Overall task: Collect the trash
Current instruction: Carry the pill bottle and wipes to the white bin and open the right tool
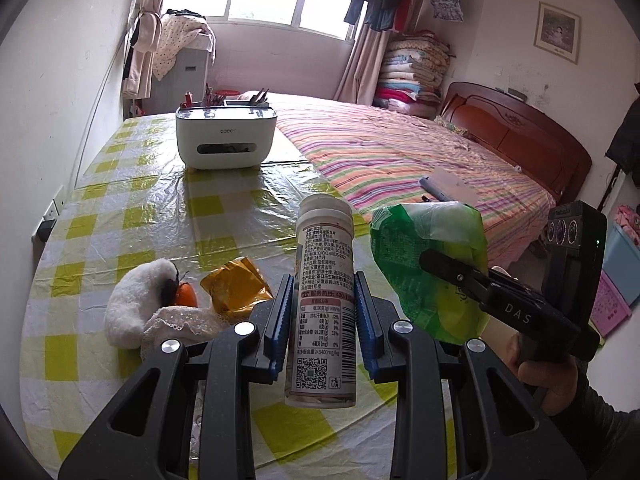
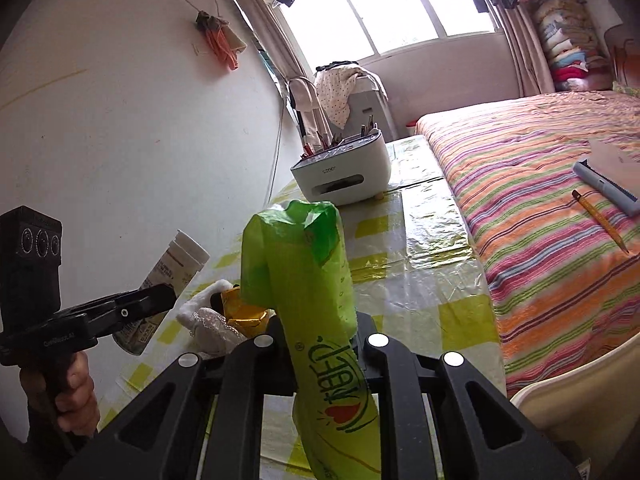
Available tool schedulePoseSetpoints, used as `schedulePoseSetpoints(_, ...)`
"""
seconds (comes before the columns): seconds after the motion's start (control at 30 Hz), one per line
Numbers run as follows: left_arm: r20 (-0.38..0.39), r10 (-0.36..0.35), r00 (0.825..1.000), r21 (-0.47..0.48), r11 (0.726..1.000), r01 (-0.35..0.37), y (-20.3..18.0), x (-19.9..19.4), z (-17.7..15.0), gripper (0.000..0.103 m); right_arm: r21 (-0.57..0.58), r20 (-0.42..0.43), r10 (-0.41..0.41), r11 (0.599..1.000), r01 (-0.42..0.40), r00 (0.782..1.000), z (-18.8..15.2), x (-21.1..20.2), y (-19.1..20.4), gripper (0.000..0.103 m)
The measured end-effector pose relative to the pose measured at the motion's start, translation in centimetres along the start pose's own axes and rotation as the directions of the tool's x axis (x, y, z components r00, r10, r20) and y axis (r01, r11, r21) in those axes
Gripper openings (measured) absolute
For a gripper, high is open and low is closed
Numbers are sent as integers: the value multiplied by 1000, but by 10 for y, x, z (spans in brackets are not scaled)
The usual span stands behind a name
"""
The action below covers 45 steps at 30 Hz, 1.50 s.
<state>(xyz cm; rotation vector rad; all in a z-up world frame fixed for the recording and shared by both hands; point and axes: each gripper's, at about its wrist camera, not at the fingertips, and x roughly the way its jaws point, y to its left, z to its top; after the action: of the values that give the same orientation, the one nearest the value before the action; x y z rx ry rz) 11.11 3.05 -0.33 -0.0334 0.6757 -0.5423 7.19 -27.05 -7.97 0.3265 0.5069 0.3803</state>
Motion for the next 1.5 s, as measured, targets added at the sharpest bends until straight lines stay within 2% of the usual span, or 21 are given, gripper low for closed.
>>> schedulePoseSetpoints(0.2, -5, -66, 998, 67, 996, 66, -36, 9, -11, 28, 48, 54, -68, 997, 65, 996, -10, -32, -19, 14)
schedulePoseSetpoints(0.37, 7, -107, 994, 125, 987, 105, -66, 11, -18, 28, 57, 90, -154, 987, 150, 984, -14, -49, -28, 14)
schedulePoseSetpoints(0.47, -13, -122, 992, 123, 985, 123, -78, 17, -23, 28, 79, 96, -223, 973, 216, 970, -19, -57, -37, 14)
schedulePoseSetpoints(0.63, -28, -119, 993, 159, 980, 122, -96, 22, -31, 28, 157, 89, -287, 950, 271, 954, -27, -70, -56, 14)
schedulePoseSetpoints(0.97, -27, -155, 988, 185, 970, 157, -138, 27, -29, 28, 298, 89, -349, 903, 310, 933, -42, -100, -89, 14)
schedulePoseSetpoints(1.2, -52, -172, 984, 195, 964, 179, -161, 38, -27, 28, 325, 125, -411, 877, 354, 903, -44, -119, -96, 14)
schedulePoseSetpoints(1.5, -68, -190, 979, 224, 954, 201, -186, 50, -25, 28, 368, 113, -452, 846, 385, 885, -47, -128, -109, 16)
